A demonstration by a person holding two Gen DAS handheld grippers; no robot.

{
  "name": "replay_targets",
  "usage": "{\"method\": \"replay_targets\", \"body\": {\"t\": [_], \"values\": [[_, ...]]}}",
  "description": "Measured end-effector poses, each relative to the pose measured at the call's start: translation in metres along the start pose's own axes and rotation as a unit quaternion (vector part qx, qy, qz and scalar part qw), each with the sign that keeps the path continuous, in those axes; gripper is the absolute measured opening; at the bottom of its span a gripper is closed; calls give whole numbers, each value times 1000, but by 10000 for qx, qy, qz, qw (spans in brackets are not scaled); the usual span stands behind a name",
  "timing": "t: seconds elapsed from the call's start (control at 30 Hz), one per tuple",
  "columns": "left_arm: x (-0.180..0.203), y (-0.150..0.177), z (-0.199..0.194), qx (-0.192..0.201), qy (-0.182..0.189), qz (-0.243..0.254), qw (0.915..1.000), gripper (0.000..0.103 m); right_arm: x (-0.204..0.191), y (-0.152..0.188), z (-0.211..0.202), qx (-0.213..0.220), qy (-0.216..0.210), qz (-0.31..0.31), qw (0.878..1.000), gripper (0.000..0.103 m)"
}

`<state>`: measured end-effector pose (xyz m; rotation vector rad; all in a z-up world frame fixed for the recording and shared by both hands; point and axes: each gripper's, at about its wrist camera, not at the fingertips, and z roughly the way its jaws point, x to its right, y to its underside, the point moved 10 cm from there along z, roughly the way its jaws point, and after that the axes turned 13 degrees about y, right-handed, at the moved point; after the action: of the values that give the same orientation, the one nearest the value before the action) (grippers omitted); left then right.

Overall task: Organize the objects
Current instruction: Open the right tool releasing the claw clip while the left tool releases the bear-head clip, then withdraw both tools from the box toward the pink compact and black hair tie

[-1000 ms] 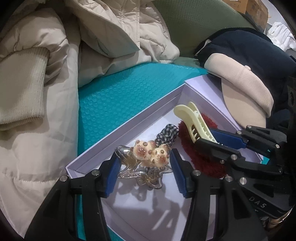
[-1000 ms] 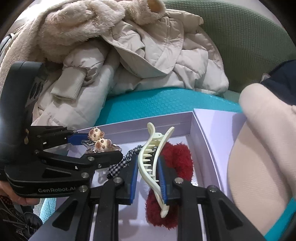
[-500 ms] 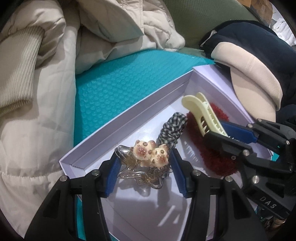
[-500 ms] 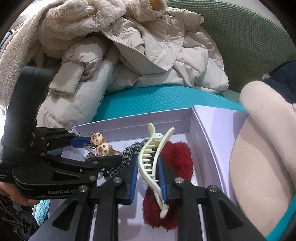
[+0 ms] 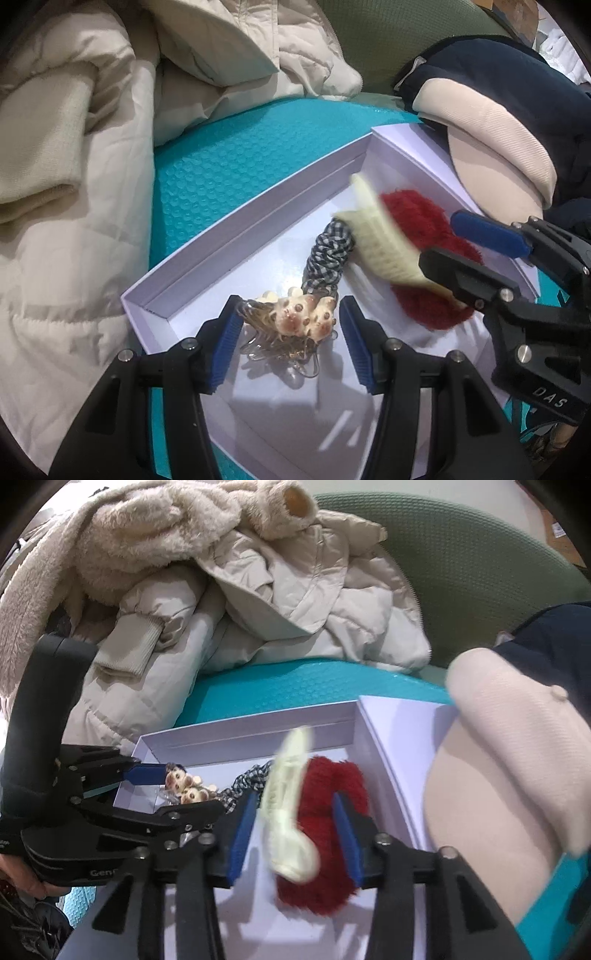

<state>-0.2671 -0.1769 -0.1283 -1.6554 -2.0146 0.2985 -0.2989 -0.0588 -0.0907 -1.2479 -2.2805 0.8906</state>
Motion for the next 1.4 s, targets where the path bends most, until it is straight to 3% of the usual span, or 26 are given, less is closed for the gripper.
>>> {"method": "replay_targets", "body": {"t": [0.3, 0.7, 1.13, 1.4], "values": [[20, -1, -40, 397, -154, -18, 9991, 62, 4, 0, -45, 269, 123, -2, 9996, 59], [51, 35, -83, 542, -223, -89, 9982, 63, 26, 30, -87, 136, 182, 164, 9996, 59], [64, 76, -139, 918, -552, -307, 9938, 63, 15, 55, -132, 185, -59, -31, 9998, 59], [84, 105, -149, 965, -383, -339, 9940, 66, 29, 77, -158, 126, 116, 167, 9997, 59]]}}
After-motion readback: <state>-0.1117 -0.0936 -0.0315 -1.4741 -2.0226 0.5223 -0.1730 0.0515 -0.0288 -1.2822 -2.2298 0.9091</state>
